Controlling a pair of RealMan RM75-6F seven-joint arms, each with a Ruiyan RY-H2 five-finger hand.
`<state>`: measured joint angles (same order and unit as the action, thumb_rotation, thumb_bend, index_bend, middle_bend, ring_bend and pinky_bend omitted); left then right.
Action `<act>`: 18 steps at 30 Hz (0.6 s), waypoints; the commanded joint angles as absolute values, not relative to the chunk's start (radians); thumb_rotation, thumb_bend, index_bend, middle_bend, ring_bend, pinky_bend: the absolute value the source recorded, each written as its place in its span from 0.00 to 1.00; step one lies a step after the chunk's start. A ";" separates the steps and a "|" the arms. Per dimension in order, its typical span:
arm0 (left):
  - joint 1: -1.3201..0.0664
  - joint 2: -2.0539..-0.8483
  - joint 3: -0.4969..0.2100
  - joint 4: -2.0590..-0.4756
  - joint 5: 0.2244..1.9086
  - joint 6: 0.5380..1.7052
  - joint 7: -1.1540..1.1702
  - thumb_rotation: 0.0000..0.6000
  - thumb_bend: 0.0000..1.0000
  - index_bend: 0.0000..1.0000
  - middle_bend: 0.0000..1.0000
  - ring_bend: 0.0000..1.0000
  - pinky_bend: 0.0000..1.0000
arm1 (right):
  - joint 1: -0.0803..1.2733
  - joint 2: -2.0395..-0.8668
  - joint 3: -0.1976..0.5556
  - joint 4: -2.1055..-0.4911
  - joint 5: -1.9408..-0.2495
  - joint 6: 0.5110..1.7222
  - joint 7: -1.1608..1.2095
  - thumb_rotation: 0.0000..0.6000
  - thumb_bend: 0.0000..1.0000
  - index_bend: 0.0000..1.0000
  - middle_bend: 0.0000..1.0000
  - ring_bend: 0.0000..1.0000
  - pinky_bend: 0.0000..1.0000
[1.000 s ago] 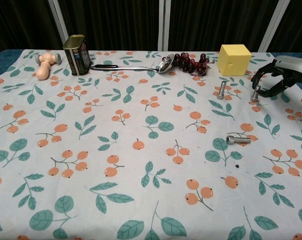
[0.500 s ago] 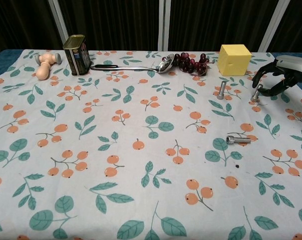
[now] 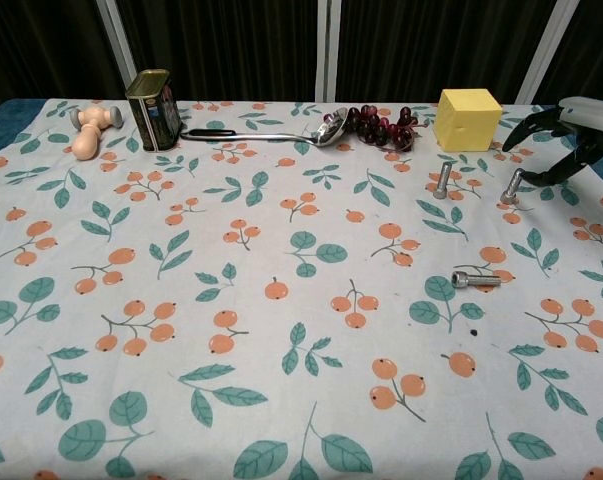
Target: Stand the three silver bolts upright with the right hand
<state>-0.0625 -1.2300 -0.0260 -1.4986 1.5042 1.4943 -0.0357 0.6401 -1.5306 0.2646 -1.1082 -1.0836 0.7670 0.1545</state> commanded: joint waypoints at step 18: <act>-0.054 -1.225 -0.020 -1.507 1.522 1.518 -0.040 1.00 0.00 0.17 0.11 0.01 0.00 | 0.504 -1.315 0.051 -1.649 -1.401 1.058 -0.216 1.00 0.22 0.43 0.28 0.00 0.00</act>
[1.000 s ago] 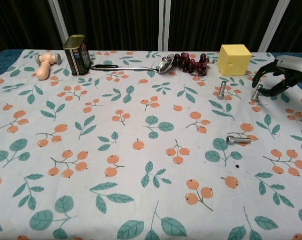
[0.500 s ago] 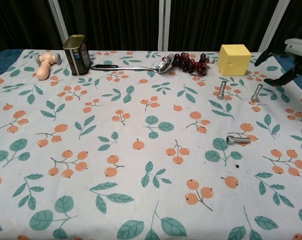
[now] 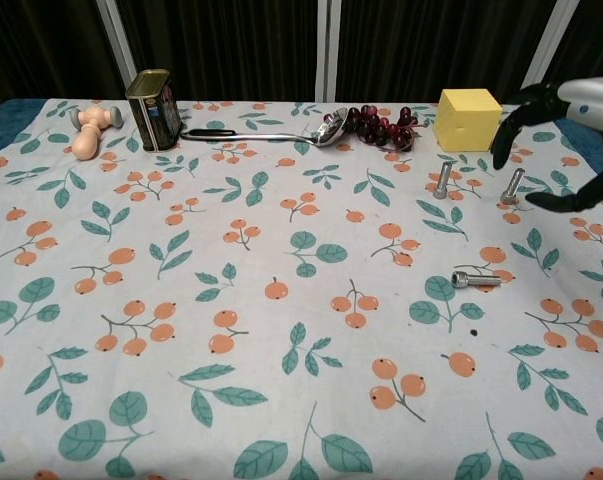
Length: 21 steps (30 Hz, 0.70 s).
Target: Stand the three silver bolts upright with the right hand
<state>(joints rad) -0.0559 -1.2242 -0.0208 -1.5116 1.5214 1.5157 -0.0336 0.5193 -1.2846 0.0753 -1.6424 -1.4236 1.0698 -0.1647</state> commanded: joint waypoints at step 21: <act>-0.044 -1.242 -0.010 -1.457 1.533 1.526 -0.102 1.00 0.00 0.17 0.11 0.01 0.00 | 0.485 -1.547 0.039 -1.477 -1.277 1.073 -0.419 1.00 0.25 0.49 0.25 0.00 0.00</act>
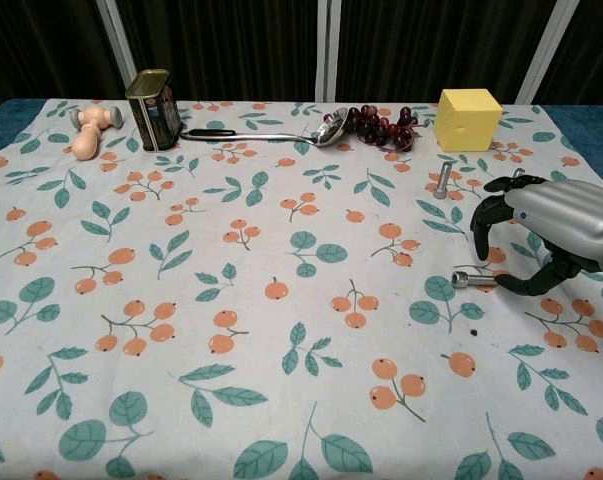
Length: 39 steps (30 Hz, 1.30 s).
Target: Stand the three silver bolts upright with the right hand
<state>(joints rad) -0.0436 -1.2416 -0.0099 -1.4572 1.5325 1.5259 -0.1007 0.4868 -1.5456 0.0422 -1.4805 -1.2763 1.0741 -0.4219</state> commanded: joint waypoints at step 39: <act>-0.042 -1.249 -0.010 -1.439 1.527 1.516 -0.127 1.00 0.00 0.17 0.11 0.01 0.00 | 0.503 -1.575 0.039 -1.439 -1.265 1.029 -0.433 1.00 0.34 0.50 0.23 0.00 0.00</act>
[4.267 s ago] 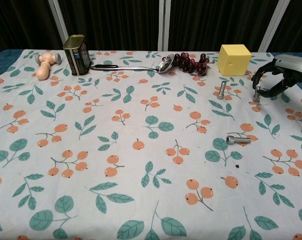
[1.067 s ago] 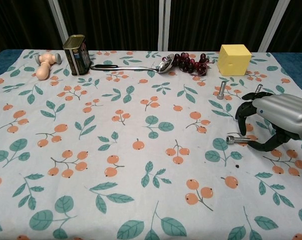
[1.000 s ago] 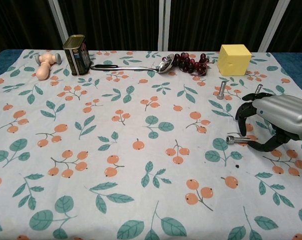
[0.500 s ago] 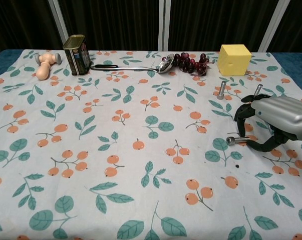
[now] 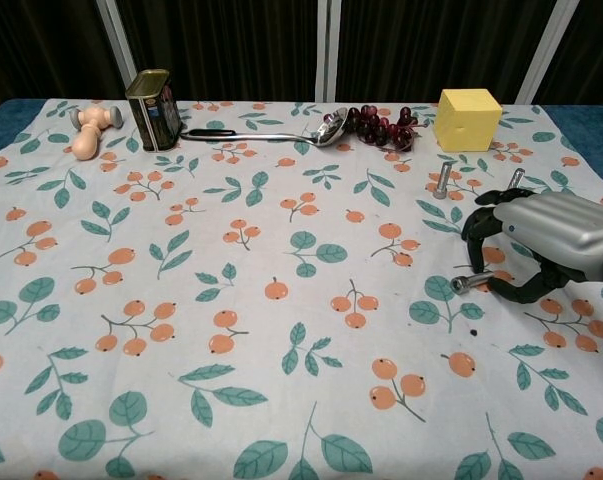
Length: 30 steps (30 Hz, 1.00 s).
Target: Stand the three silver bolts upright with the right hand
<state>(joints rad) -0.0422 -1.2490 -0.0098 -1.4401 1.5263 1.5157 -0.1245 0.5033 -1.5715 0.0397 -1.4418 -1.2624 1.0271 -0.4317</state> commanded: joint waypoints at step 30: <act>-0.035 -1.247 -0.007 -1.437 1.532 1.526 -0.137 1.00 0.00 0.18 0.11 0.01 0.00 | 0.650 -1.481 0.041 -1.432 -1.477 1.019 -0.834 1.00 0.42 0.63 0.27 0.00 0.00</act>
<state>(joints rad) -0.0346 -1.2474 -0.0065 -1.4371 1.5325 1.5258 -0.1376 0.6373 -1.4848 0.0403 -1.4361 -1.4666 1.0302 -0.8186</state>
